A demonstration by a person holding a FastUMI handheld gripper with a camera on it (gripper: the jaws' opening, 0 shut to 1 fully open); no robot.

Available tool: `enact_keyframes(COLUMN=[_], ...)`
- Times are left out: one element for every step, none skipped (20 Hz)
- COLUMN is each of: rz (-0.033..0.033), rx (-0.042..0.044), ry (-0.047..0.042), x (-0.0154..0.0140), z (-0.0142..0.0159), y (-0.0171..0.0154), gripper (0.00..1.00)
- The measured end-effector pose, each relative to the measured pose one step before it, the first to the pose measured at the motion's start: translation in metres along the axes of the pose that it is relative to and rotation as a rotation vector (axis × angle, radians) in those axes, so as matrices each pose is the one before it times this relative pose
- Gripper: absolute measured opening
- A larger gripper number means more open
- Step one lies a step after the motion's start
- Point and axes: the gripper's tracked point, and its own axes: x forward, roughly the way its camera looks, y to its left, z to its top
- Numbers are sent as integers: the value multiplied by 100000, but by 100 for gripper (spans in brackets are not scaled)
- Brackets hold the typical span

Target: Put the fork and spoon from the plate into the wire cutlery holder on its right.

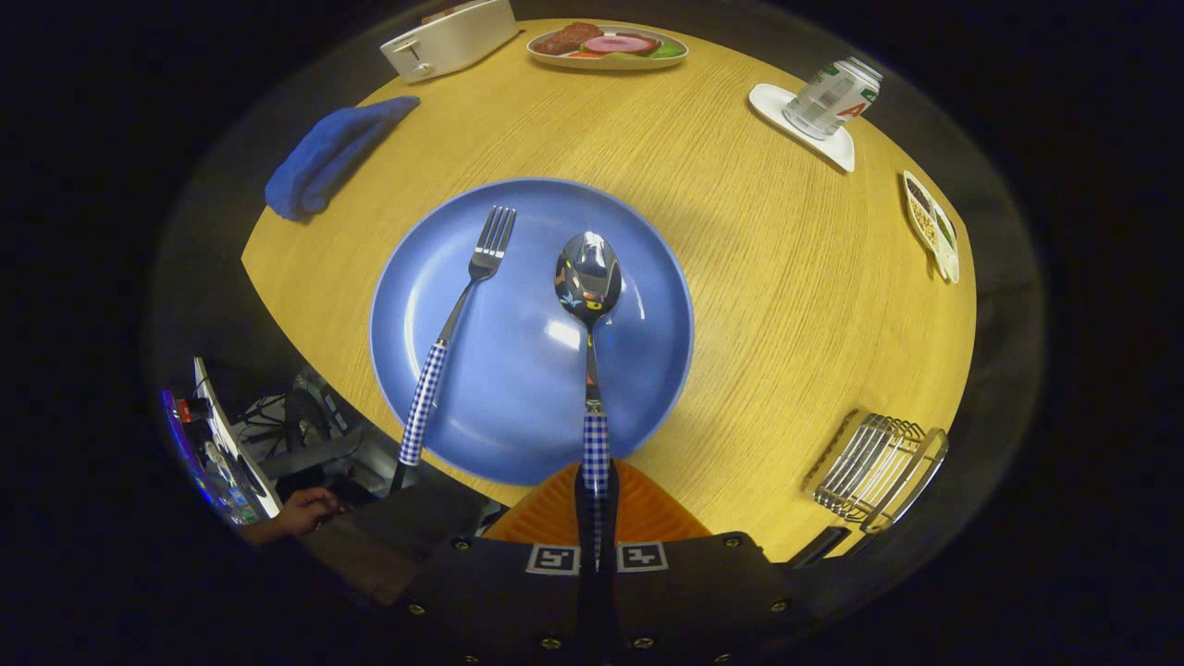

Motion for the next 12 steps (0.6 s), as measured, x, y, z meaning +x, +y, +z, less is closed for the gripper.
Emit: enact_keyframes(rz=[90, 826, 1166, 1599, 1635, 1397, 772, -367, -844, -517, -238, 25], rx=[-452, -17, 174, 311, 1, -228, -566, -1153, -1073, -1162, -917, -492], ry=[954, 529, 745, 447, 594, 893, 785, 668, 550, 1241, 1271, 1131], x=[-490, -517, -600, -598, -717, -675, -806, -826, -774, -805, -845, -729], z=[-300, -407, -400, -413, -440, -677, -612, -730, -671, -940, -829, -947], y=[-609, -346, -296, -192, -191, -194, -396, -620, -686, -586, -681, -597], gripper=[0, 0, 0, 0, 0, 0, 0, 0, 0, 0, 0, 0])
